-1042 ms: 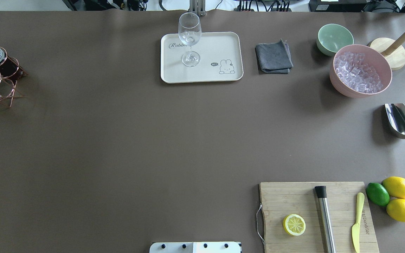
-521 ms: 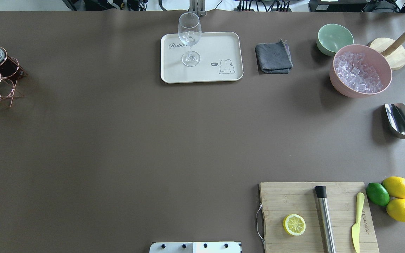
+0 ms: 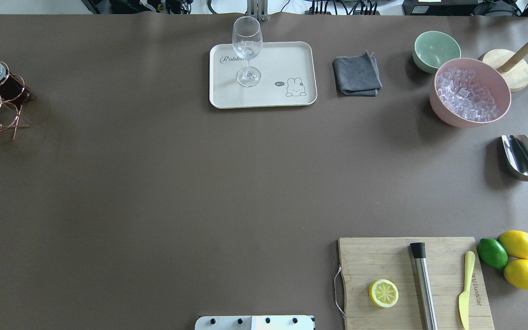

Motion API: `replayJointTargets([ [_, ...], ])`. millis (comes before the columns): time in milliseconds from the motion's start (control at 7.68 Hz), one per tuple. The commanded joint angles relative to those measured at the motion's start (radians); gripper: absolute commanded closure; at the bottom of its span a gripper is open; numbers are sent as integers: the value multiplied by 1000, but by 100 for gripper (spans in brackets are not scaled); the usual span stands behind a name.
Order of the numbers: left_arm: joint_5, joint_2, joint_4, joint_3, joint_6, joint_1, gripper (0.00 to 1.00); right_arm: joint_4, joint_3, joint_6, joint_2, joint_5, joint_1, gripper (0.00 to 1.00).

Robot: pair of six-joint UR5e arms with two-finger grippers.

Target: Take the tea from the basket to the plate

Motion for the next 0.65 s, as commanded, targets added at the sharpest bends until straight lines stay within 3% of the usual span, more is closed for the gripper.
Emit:
replayJointTargets([
  [0,-1,-166,0,179,80,34,2,0,0,0,0,0,0,0],
  [130,-3,-213,0,244,100,42,2,0,0,0,0,0,0,0],
  [521,-3,-203,0,243,101,93,3,0,0,0,0,-2,0,0],
])
